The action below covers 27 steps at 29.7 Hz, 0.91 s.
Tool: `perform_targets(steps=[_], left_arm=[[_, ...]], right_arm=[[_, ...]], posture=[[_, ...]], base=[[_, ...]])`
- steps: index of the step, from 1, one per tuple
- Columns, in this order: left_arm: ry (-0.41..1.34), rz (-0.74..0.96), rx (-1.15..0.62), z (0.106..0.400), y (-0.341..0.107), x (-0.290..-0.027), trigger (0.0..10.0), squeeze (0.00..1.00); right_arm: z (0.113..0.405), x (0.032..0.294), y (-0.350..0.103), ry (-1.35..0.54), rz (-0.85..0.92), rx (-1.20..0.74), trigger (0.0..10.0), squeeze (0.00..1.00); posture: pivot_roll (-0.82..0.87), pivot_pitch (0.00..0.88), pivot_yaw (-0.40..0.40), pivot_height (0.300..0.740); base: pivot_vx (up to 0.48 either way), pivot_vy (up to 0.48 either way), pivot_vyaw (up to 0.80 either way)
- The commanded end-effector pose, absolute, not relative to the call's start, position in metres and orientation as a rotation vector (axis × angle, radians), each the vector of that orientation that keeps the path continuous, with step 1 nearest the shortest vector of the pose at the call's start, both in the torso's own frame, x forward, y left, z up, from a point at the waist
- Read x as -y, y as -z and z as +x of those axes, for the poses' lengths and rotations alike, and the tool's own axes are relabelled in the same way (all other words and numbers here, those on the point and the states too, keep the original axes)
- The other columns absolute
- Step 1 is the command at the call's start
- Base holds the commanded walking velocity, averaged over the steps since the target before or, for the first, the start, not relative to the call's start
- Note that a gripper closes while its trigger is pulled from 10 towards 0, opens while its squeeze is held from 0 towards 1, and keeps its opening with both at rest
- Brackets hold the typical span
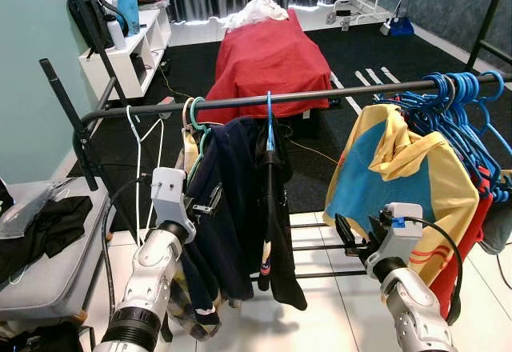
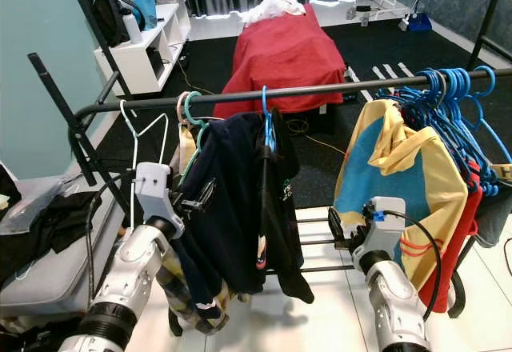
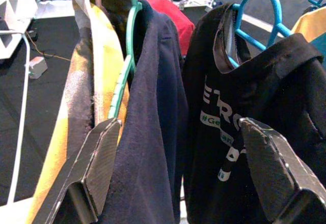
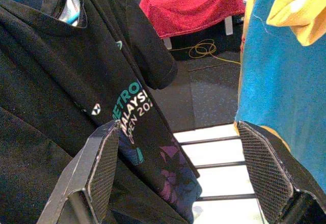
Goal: Hang hanger
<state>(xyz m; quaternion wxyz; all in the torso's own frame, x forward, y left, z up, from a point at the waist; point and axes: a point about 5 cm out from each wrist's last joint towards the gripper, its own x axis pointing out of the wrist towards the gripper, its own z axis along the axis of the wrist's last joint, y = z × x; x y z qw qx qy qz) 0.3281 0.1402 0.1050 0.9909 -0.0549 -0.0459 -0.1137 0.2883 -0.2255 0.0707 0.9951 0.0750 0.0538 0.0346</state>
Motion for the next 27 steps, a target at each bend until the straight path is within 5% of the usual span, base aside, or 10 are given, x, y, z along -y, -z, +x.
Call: perform_targets(steps=[1, 22, 23, 24, 25, 27], left_arm=[[0.245, -0.111, 0.089, 0.329, -0.103, -0.139, 10.0, 0.0], [0.171, 0.022, -0.053, 0.346, -0.088, -0.151, 10.0, 0.0], [0.181, 0.022, -0.057, 0.346, -0.088, -0.15, 8.2, 0.0], [0.188, 0.024, -0.06, 0.347, -0.087, -0.149, 8.2, 0.0], [0.199, 0.044, -0.072, 0.347, -0.086, -0.147, 0.0, 0.0], [0.208, 0.078, -0.087, 0.347, -0.083, -0.145, 0.0, 0.0]], right_arm=[[0.289, 0.222, -0.07, -0.074, 0.168, -0.111, 10.0, 0.0], [0.285, 0.221, -0.068, -0.065, 0.175, -0.117, 10.0, 0.0], [0.285, 0.221, -0.068, -0.064, 0.175, -0.117, 10.0, 0.0], [0.285, 0.221, -0.068, -0.063, 0.175, -0.118, 10.0, 0.0], [0.285, 0.222, -0.068, -0.062, 0.175, -0.118, 10.0, 0.0], [0.285, 0.222, -0.068, -0.061, 0.175, -0.118, 10.0, 0.0]], posture=[[-0.15, 0.01, 0.061, 0.74], [-0.16, 0.015, 0.067, 0.74], [-0.16, 0.015, 0.066, 0.74], [-0.16, 0.015, 0.066, 0.74], [-0.16, 0.016, 0.069, 0.74], [-0.17, 0.015, 0.067, 0.74]], base=[[0.0, 0.0, 0.0], [0.0, 0.0, 0.0], [0.0, 0.0, 0.0], [0.0, 0.0, 0.0], [0.0, 0.0, 0.0], [0.0, 0.0, 0.0]])
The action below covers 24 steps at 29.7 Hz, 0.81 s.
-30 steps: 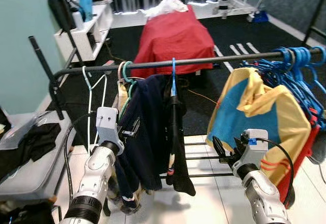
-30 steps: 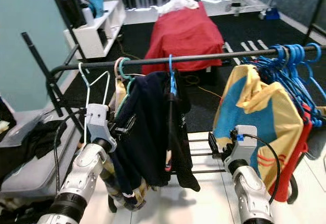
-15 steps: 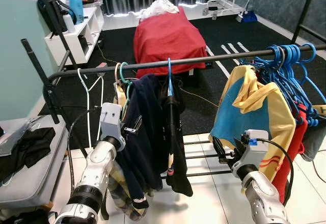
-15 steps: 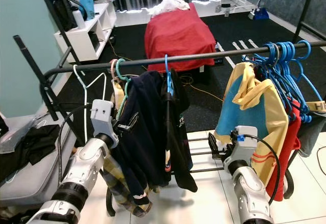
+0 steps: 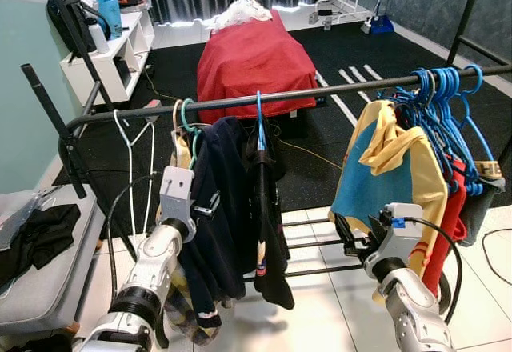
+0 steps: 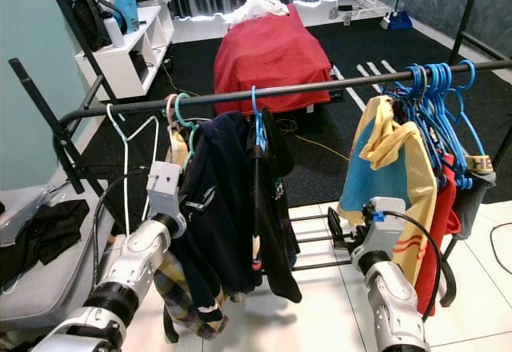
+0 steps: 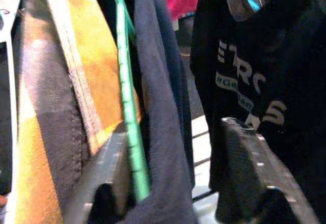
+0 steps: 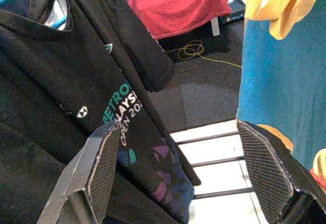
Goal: Hang hanger
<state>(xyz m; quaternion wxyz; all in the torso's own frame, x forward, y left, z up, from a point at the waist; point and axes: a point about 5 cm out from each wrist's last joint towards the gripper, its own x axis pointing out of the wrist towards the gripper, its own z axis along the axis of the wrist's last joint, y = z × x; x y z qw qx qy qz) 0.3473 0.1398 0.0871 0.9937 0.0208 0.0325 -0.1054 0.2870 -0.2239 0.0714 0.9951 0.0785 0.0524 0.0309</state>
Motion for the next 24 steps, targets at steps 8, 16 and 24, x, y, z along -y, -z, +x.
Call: perform_targets(steps=[8, 16, 24], left_arm=[[0.204, 0.098, -0.105, 0.348, -0.082, -0.145, 0.0, 0.0], [0.204, 0.105, -0.099, 0.35, -0.083, -0.145, 0.0, 0.0], [0.247, -0.081, 0.074, 0.358, -0.119, -0.139, 0.0, 0.0]], right_arm=[[0.285, 0.222, -0.068, -0.057, 0.176, -0.12, 10.0, 0.0], [0.287, 0.221, -0.069, -0.051, 0.181, -0.117, 10.0, 0.0], [0.287, 0.222, -0.069, -0.052, 0.182, -0.118, 10.0, 0.0]], posture=[[-0.17, 0.012, 0.068, 0.74], [-0.17, 0.009, 0.072, 0.74], [-0.16, 0.012, 0.063, 0.74]], base=[[0.0, 0.0, 0.0], [0.0, 0.0, 0.0], [0.0, 0.0, 0.0]])
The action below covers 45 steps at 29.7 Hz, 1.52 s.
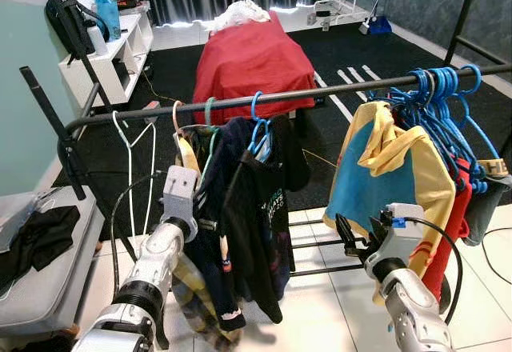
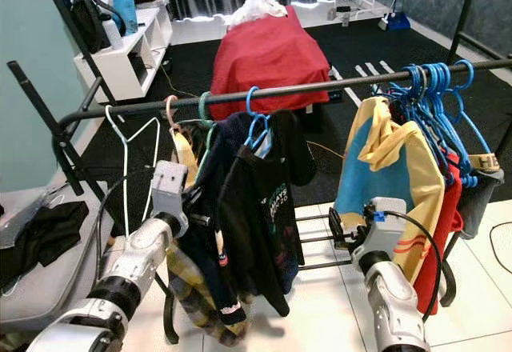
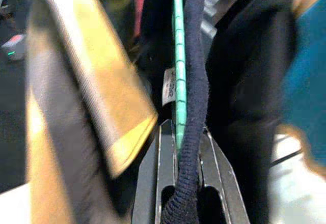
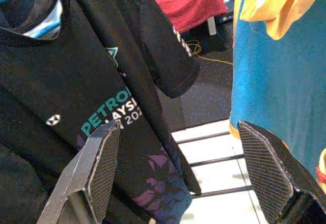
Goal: Hang hanger
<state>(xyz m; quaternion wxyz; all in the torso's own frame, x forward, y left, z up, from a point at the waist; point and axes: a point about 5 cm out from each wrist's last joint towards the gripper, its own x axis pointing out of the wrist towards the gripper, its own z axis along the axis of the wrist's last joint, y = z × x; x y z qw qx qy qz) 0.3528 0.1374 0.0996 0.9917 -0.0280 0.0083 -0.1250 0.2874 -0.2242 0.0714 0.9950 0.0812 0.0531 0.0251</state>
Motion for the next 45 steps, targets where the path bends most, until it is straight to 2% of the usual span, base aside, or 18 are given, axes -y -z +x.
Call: perform_targets(steps=[1, 9, 10, 12, 14, 15, 20, 21, 23, 24, 25, 26, 27, 28, 35, 41, 42, 45], left_arm=[[0.267, -0.121, 0.156, 0.36, -0.138, -0.14, 0.0, 0.0], [0.268, -0.127, 0.231, 0.36, -0.155, -0.148, 0.0, 0.0], [0.254, -0.116, 0.272, 0.355, -0.162, -0.163, 0.0, 0.0], [0.254, -0.116, 0.272, 0.355, -0.162, -0.163, 0.0, 0.0], [0.218, -0.083, 0.267, 0.345, -0.156, -0.181, 0.0, 0.0], [0.154, -0.041, 0.229, 0.332, -0.14, -0.203, 0.0, 0.0], [0.103, -0.016, 0.193, 0.319, -0.127, -0.219, 0.0, 0.0], [0.068, -0.003, 0.159, 0.305, -0.115, -0.231, 0.7, 0.0], [0.068, -0.003, 0.159, 0.305, -0.115, -0.231, 0.7, 0.0], [0.073, -0.004, 0.138, 0.291, -0.105, -0.234, 3.7, 0.0], [0.073, -0.004, 0.138, 0.291, -0.105, -0.234, 3.7, 0.0], [0.115, -0.005, 0.123, 0.279, -0.099, -0.232, 7.7, 0.0], [0.115, -0.005, 0.123, 0.279, -0.099, -0.232, 7.7, 0.0], [0.226, -0.022, 0.071, 0.264, -0.089, -0.226, 10.0, 0.0], [0.401, -0.01, -0.041, 0.245, -0.079, -0.224, 10.0, 0.0], [0.423, -0.015, -0.073, 0.245, -0.078, -0.224, 10.0, 0.0], [0.446, -0.048, -0.068, 0.252, -0.077, -0.209, 10.0, 0.0], [0.446, -0.048, -0.068, 0.252, -0.077, -0.209, 10.0, 0.0]], right_arm=[[0.287, 0.222, -0.069, -0.053, 0.182, -0.118, 10.0, 0.0], [0.287, 0.222, -0.069, -0.053, 0.183, -0.119, 10.0, 0.0], [0.287, 0.221, -0.069, -0.053, 0.186, -0.118, 10.0, 0.0], [0.287, 0.221, -0.069, -0.053, 0.186, -0.118, 10.0, 0.0], [0.288, 0.221, -0.069, -0.052, 0.189, -0.117, 10.0, 0.0], [0.288, 0.222, -0.07, -0.052, 0.191, -0.117, 10.0, 0.0], [0.288, 0.222, -0.07, -0.052, 0.193, -0.117, 10.0, 0.0], [0.289, 0.222, -0.07, -0.054, 0.194, -0.118, 10.0, 0.0], [0.289, 0.222, -0.07, -0.054, 0.194, -0.118, 10.0, 0.0], [0.29, 0.222, -0.069, -0.057, 0.195, -0.12, 10.0, 0.0], [0.29, 0.222, -0.069, -0.057, 0.195, -0.12, 10.0, 0.0], [0.291, 0.221, -0.069, -0.059, 0.196, -0.121, 10.0, 0.0], [0.291, 0.221, -0.069, -0.059, 0.196, -0.121, 10.0, 0.0], [0.292, 0.221, -0.069, -0.061, 0.197, -0.122, 10.0, 0.0], [0.294, 0.221, -0.07, -0.067, 0.198, -0.122, 10.0, 0.0], [0.295, 0.221, -0.071, -0.068, 0.199, -0.12, 10.0, 0.0], [0.296, 0.221, -0.072, -0.066, 0.2, -0.116, 10.0, 0.0], [0.296, 0.221, -0.072, -0.066, 0.2, -0.116, 10.0, 0.0]], posture=[[-0.16, 0.012, 0.063, 0.74], [-0.15, 0.011, 0.063, 0.74], [-0.15, 0.014, 0.069, 0.74], [-0.15, 0.014, 0.069, 0.74], [-0.15, 0.017, 0.07, 0.74], [-0.14, 0.019, 0.068, 0.74], [-0.13, 0.02, 0.065, 0.74], [-0.12, 0.017, 0.063, 0.74], [-0.12, 0.017, 0.063, 0.74], [-0.11, 0.013, 0.06, 0.74], [-0.11, 0.013, 0.06, 0.74], [-0.11, 0.011, 0.061, 0.74], [-0.11, 0.011, 0.061, 0.74], [-0.1, 0.005, 0.054, 0.74], [-0.09, 0.0, 0.05, 0.74], [-0.09, 0.0, 0.056, 0.74], [-0.1, 0.0, 0.06, 0.74], [-0.1, 0.0, 0.06, 0.74]], base=[[0.0, 0.0, 0.0], [0.0, 0.0, 0.0], [0.0, 0.0, 0.0], [0.0, 0.0, 0.0], [0.0, 0.0, 0.0], [0.0, 0.0, 0.0], [0.0, 0.0, 0.0], [0.0, 0.0, 0.0], [0.0, 0.0, 0.0], [0.0, 0.0, 0.0], [0.0, 0.0, 0.0], [0.0, 0.0, 0.0], [0.0, 0.0, 0.0], [0.0, 0.0, 0.0], [0.0, 0.0, 0.0], [0.0, 0.0, 0.0], [0.0, 0.0, 0.0], [0.0, 0.0, 0.0]])
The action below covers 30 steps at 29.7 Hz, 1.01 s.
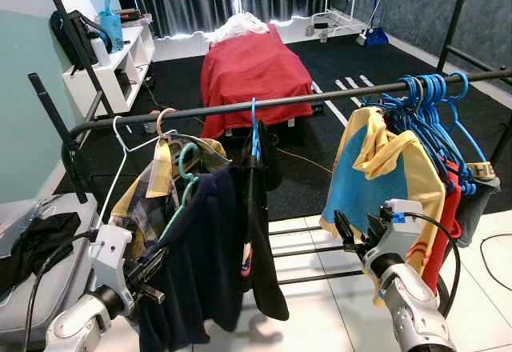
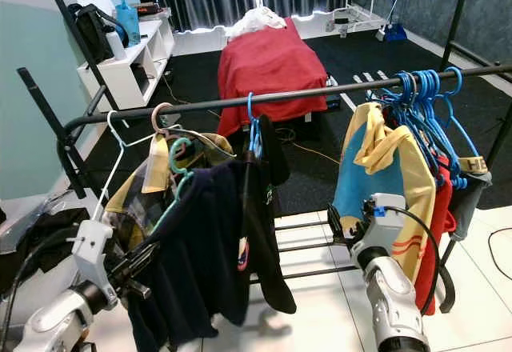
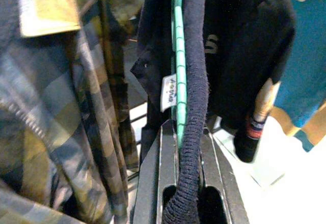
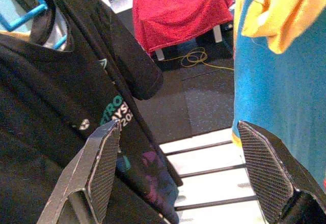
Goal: Hang hanger
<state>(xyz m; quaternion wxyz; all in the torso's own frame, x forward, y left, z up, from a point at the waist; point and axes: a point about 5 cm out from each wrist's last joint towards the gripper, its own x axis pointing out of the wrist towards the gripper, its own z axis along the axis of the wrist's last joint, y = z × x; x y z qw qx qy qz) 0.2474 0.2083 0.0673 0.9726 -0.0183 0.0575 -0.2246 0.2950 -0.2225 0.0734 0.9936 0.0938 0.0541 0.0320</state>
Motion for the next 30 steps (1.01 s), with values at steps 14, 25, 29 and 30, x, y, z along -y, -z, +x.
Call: perform_targets(steps=[14, 25, 29, 30], left_arm=[[0.457, -0.191, -0.041, 0.278, -0.08, -0.159, 10.0, 0.0], [0.469, -0.166, -0.052, 0.277, -0.085, -0.165, 10.0, 0.0], [0.464, -0.155, -0.051, 0.277, -0.085, -0.165, 10.0, 0.0], [0.464, -0.155, -0.051, 0.277, -0.085, -0.165, 10.0, 0.0]], right_arm=[[0.301, 0.214, -0.075, -0.08, 0.217, -0.106, 10.0, 0.0], [0.303, 0.209, -0.077, -0.089, 0.23, -0.094, 10.0, 0.0], [0.303, 0.209, -0.078, -0.087, 0.234, -0.092, 10.0, 0.0], [0.303, 0.209, -0.078, -0.087, 0.234, -0.092, 10.0, 0.0]], posture=[[-0.09, 0.0, 0.049, 0.74], [-0.08, 0.0, 0.058, 0.74], [-0.07, 0.0, 0.056, 0.74], [-0.07, 0.0, 0.056, 0.74]], base=[[-0.071, 0.0, 0.0], [-0.2, 0.0, 0.0], [-0.297, 0.0, 0.0], [-0.3, 0.0, 0.0]])
